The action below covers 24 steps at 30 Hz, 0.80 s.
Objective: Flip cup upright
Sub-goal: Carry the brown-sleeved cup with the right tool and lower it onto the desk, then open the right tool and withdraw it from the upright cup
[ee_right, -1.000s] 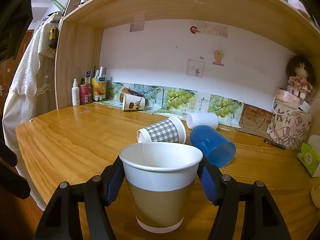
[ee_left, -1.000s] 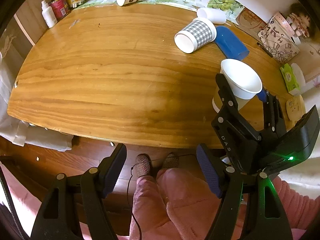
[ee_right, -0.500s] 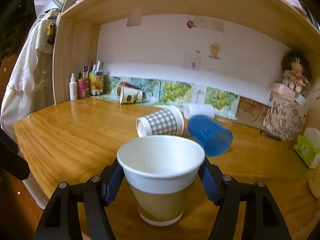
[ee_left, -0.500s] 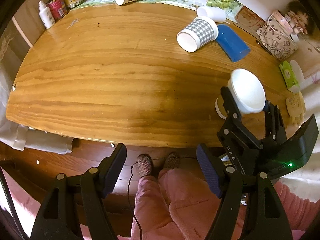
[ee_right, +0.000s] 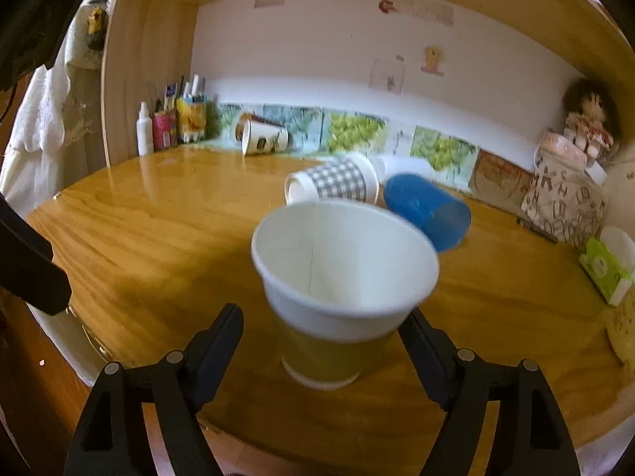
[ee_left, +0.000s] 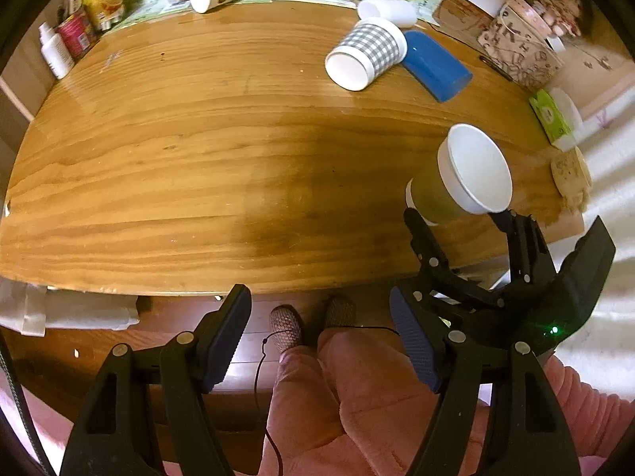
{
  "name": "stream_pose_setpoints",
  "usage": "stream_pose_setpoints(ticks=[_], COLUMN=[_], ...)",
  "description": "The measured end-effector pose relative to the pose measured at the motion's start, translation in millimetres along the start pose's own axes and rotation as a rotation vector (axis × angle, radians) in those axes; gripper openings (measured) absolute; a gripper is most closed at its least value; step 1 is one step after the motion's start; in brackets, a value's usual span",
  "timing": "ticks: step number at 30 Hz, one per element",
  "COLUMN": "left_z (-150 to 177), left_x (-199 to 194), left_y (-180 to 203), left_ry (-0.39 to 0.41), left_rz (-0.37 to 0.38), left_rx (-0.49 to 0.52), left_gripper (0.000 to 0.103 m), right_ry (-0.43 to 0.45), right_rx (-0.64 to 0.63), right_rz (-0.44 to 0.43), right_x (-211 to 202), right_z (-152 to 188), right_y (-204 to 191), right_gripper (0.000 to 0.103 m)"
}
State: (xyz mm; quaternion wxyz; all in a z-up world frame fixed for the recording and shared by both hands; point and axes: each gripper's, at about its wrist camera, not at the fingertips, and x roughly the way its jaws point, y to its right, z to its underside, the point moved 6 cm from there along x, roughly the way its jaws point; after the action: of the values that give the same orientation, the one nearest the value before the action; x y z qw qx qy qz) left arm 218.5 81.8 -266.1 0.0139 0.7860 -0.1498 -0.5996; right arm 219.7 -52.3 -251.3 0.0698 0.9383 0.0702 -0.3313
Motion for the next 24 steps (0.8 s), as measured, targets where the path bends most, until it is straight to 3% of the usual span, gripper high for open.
stream_pose_setpoints(ticks=[3,9,11,18,24], left_z=[-1,-1,-1,1,12], left_x=[1,2,1,-13,-42], left_y=[-2,-12,-14,-8,17], left_ry=[0.002,0.028,0.038,0.088,0.134], left_rz=[0.010,0.027,0.040,0.045,0.057], left_rx=[0.017,-0.038,-0.063,-0.111,-0.106], left_gripper=[0.076,0.076,0.076,0.076,0.076], right_ry=[-0.059,-0.177,-0.237,-0.388,-0.405], right_rx=[0.034,0.106,0.118,0.134,0.111], right_rz=[0.015,0.009,0.000,-0.054,-0.061], right_x=[-2,-13,-18,-53,-91], right_z=[10,20,22,11,-6], right_y=[1,6,9,15,19], right_gripper=[0.083,0.084,0.089,0.089,0.089])
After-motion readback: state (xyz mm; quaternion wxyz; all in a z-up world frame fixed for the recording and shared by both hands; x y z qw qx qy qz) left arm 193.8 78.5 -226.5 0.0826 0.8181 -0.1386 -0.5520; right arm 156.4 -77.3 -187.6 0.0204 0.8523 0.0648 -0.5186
